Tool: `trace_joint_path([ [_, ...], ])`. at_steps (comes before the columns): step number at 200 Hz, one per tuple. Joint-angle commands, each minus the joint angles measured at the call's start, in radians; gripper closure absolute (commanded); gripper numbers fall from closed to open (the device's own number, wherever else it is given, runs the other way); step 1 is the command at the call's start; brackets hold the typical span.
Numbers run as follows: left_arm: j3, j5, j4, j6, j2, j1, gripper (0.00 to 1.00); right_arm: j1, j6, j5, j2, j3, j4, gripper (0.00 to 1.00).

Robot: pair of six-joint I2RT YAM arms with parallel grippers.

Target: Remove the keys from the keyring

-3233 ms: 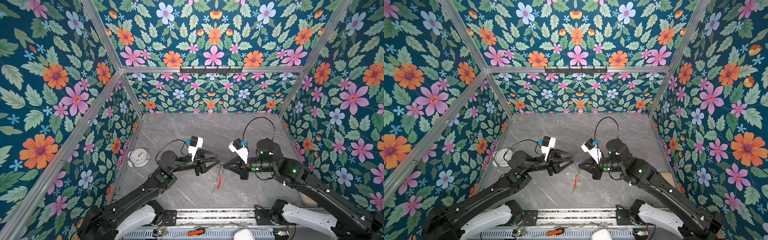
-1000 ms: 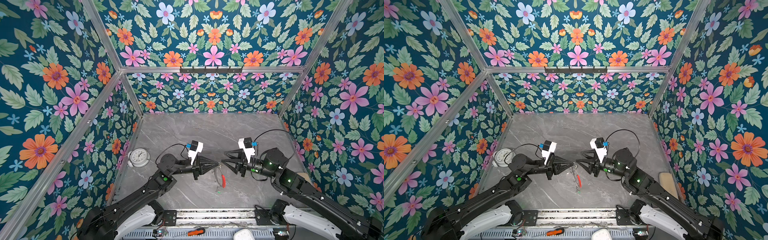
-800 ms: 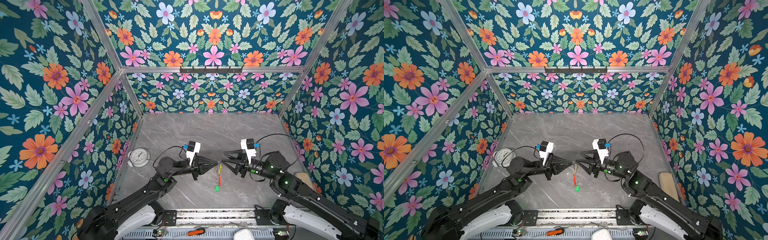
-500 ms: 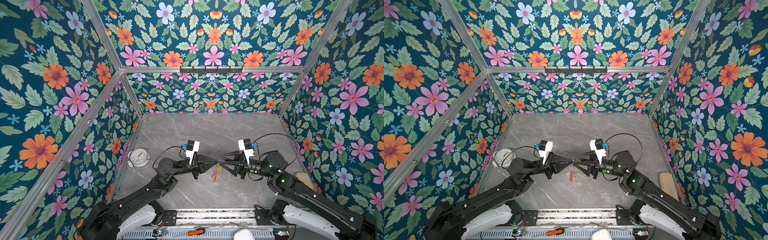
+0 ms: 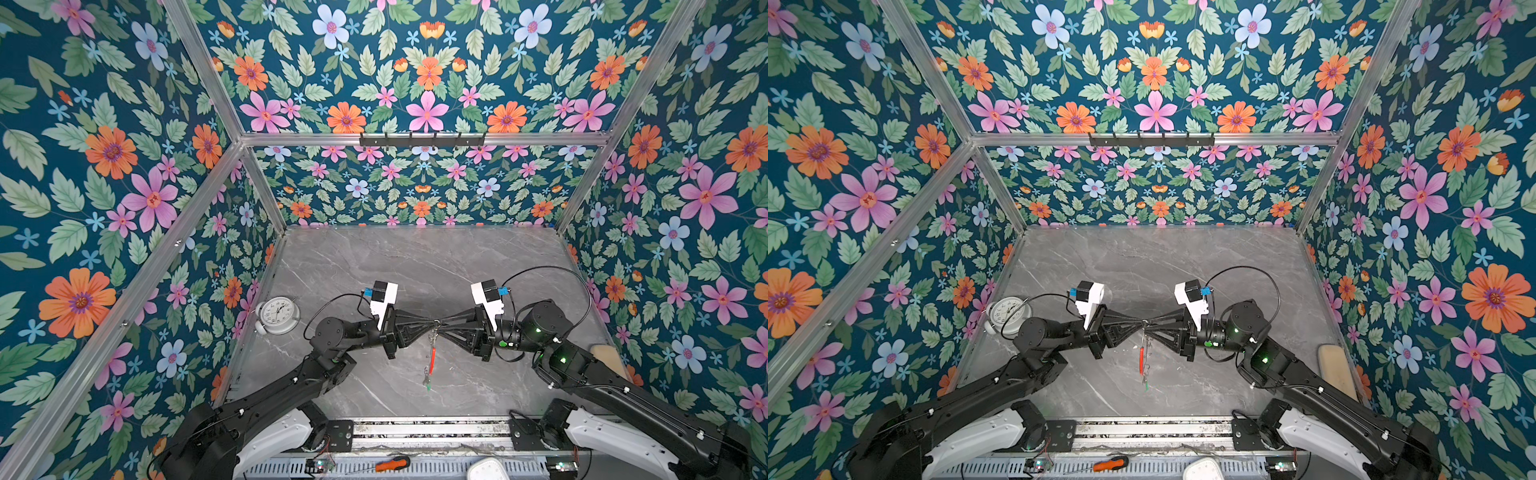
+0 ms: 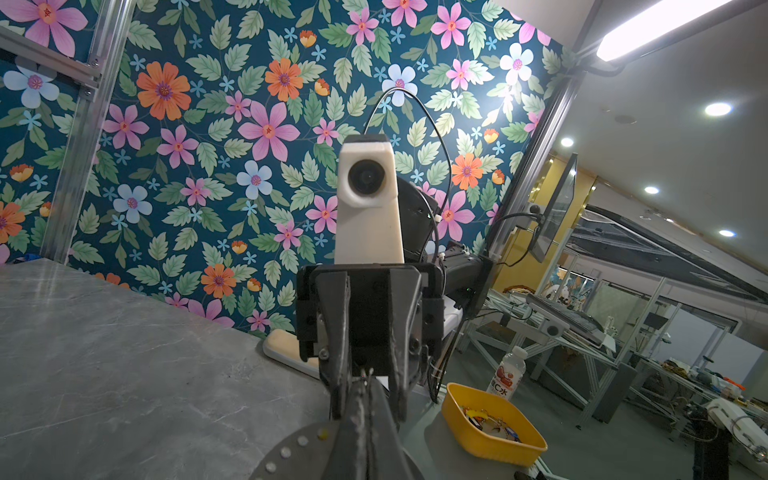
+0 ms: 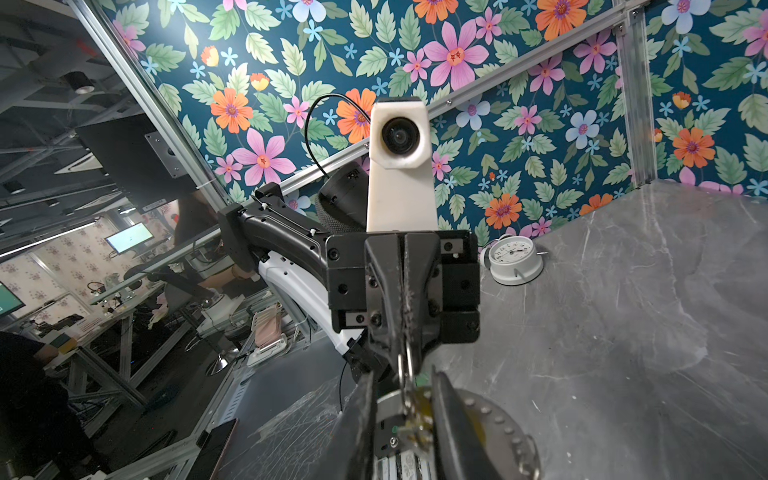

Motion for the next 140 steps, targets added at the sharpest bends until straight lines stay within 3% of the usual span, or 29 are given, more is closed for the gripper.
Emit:
trace_joint_path([
  [1,0.003,-0.001,0.052,-0.005,0.002,0.001,1.00,0.000,-0.006,-0.012,-0.001,0.007,0.009,0.83],
  [40,0.004,-0.004,0.051,-0.006,0.003,0.001,1.00,0.000,-0.014,-0.002,-0.002,0.016,-0.025,1.00],
  [73,0.010,-0.005,0.028,-0.005,-0.001,0.001,1.00,0.001,-0.033,0.017,-0.016,0.033,-0.094,1.00],
  [90,0.015,-0.013,-0.021,0.006,-0.015,0.003,0.79,0.001,-0.056,0.034,-0.032,0.048,-0.163,1.00],
  [105,0.024,-0.016,-0.086,0.023,-0.034,0.005,0.66,0.000,-0.081,0.056,-0.042,0.076,-0.255,1.00],
  [140,0.089,0.001,-0.332,0.098,-0.075,0.006,0.62,0.000,-0.155,0.104,-0.043,0.148,-0.490,1.00],
])
